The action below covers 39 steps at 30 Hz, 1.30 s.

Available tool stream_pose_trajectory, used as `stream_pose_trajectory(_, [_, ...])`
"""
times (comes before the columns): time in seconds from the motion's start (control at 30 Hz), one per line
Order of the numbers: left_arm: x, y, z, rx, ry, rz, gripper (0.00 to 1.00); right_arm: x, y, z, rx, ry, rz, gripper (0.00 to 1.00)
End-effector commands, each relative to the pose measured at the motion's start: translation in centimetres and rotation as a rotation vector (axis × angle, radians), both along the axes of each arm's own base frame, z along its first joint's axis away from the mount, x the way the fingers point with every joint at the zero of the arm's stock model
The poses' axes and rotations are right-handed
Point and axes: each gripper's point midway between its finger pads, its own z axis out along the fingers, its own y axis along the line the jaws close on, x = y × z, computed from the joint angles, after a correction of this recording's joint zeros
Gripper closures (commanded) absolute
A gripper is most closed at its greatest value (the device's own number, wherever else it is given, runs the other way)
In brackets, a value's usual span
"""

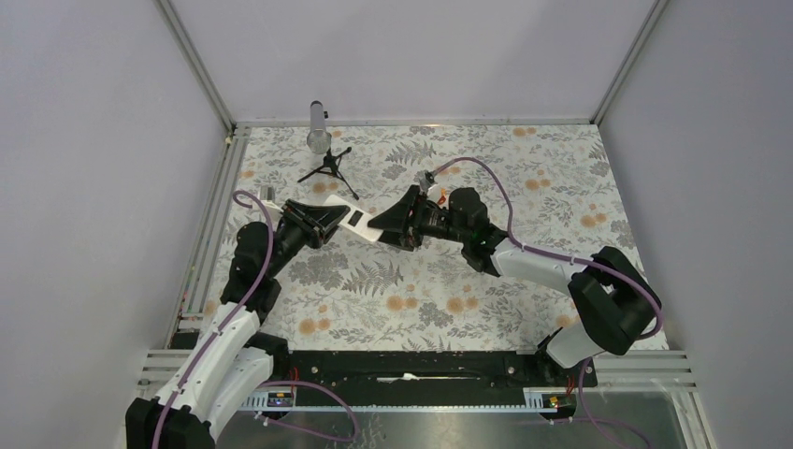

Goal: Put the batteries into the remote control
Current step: Remove the battery cover from the remote control.

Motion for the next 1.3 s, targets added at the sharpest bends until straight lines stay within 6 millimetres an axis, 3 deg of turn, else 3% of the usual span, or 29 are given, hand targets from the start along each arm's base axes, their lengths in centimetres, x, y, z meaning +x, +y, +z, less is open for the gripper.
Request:
stream_pose_trajectory(0.0, [0.1,0.1,2.4,-0.048,-0.072,0.002,1.0,0.8,0.2,1.9,0.052,-0.04,-0.01,0.31])
stream_pose_trajectory(0.1, [0.3,0.1,2.5,-0.051,-0.069,0.003,1.0,1.0,0.6,1.8,0.044,-0.042,0.001,0.35])
stream_pose_trajectory(0.43, [1.7,0.4,4.2,-0.2,-0.019,0.003,1.0,0.7,0.0,0.2,0.031,-0.035,0.005,0.7])
stream_pose_trajectory(0.67, [2.4,0.8,4.2,-0.071,-0.011,-0.011,1.0,0.8,-0.5,-0.5,0.01,-0.09,0.047,0.77])
stream_pose_trajectory(1.03, [3.8,-0.6,4.2,-0.056,0.038,-0.148,1.0,0.6,0.0,-0.1,0.03,-0.182,0.161,0.77])
stream_pose_trajectory(1.17, [4.2,-0.3,3.9,-0.026,0.027,-0.123,1.0,2.2,0.4,-0.3,0.003,-0.125,0.092,0.56])
stream_pose_trajectory(1.27, [4.4,0.1,3.0,0.018,0.026,-0.088,1.0,3.2,0.8,-0.9,-0.001,-0.048,0.051,0.5])
